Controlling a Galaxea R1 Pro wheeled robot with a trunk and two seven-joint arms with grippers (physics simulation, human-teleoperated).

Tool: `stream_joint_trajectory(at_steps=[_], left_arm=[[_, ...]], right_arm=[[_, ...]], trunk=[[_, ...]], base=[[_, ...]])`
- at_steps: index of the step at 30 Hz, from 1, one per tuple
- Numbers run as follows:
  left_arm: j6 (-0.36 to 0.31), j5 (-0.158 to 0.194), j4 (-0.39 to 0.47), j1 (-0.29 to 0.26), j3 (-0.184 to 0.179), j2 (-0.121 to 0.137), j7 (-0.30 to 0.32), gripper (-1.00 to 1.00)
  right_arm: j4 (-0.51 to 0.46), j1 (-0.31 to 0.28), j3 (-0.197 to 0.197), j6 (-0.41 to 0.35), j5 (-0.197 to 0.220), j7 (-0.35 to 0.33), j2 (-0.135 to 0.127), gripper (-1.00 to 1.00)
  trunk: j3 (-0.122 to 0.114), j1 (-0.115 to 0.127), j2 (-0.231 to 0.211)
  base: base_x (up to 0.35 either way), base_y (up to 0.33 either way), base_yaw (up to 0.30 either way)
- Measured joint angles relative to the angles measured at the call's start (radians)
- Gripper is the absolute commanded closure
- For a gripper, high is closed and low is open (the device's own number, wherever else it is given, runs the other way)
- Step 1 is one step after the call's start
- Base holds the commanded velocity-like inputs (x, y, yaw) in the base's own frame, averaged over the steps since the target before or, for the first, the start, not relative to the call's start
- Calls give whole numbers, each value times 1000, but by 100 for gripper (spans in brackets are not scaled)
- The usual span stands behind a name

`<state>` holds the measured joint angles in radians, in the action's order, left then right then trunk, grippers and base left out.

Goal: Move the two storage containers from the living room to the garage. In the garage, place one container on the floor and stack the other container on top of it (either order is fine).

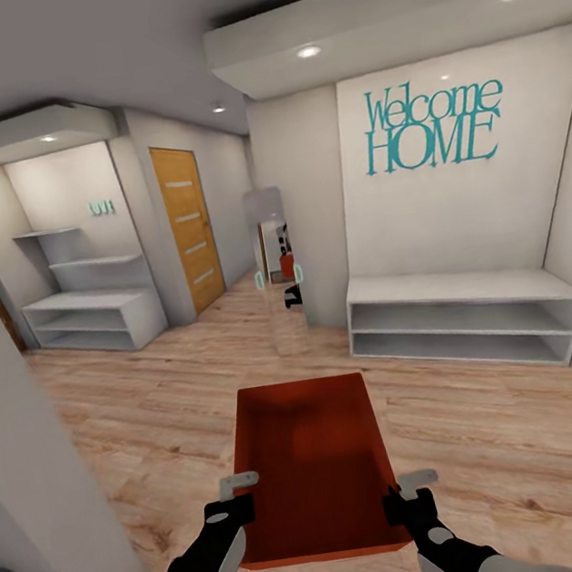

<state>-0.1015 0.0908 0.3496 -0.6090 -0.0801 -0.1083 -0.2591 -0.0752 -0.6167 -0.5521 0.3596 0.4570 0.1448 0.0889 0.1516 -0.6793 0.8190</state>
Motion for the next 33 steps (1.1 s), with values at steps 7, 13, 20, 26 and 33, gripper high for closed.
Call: stream_joint_trajectory(at_steps=[7,13,20,26,33], left_arm=[[0,-1,0,0,1,0,1,100],[-1,-1,0,0,1,-1,1,100],[0,2,1,0,-1,0,-1,100],[0,2,1,0,-1,0,-1,100],[0,1,1,0,-1,0,0,100]], right_arm=[[0,0,2,0,0,-4,-1,100],[0,0,2,0,1,-6,-2,100],[0,0,3,0,-2,-4,-1,100],[0,0,3,0,-2,-4,-1,100],[0,0,3,0,-2,-4,-1,100]], trunk=[[0,0,0],[0,0,0],[0,0,0],[0,0,0],[0,0,0]], base=[[321,0,0],[321,0,44],[321,0,240],[321,0,219],[321,0,24]])
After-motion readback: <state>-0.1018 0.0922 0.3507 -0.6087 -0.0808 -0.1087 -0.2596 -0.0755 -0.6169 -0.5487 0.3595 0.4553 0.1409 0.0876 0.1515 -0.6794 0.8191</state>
